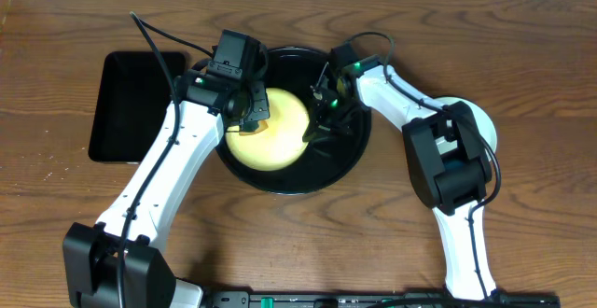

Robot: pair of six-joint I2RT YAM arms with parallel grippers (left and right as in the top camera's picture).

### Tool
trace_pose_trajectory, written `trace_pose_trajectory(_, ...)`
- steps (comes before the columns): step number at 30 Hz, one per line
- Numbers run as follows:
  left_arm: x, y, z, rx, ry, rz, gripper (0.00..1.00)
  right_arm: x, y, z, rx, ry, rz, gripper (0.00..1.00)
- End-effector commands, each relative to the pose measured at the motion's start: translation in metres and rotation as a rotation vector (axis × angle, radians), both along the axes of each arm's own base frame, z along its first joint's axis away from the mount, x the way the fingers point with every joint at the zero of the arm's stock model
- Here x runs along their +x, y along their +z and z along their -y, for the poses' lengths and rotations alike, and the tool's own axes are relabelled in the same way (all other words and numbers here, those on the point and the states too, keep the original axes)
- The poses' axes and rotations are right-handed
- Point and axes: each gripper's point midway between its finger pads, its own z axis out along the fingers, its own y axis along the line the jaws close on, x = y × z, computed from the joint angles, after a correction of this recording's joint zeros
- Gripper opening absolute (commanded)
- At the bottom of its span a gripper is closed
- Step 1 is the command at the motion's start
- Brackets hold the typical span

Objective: Clean dirty plates on tray and stack at the side

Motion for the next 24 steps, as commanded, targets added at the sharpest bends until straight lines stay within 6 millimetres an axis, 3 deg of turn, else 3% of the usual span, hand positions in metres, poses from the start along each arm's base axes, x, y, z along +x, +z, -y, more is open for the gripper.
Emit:
trace_pose_trajectory(1,0.001,-0.003,-0.003,0.013,-0.009,-0.005,0.07,-0.005,-0.033,0.018,-0.084,-0.006,-0.039,0.01)
trace_pose_trajectory(8,0.001,-0.003,-0.003,0.013,-0.009,-0.005,0.08,0.009,-0.016,0.031,-0.102,0.000,0.042,0.01)
trace_pose_trajectory(24,0.000,-0.003,-0.003,0.014,-0.009,-0.005,0.08,0.040,0.069,0.060,-0.177,0.014,0.340,0.01)
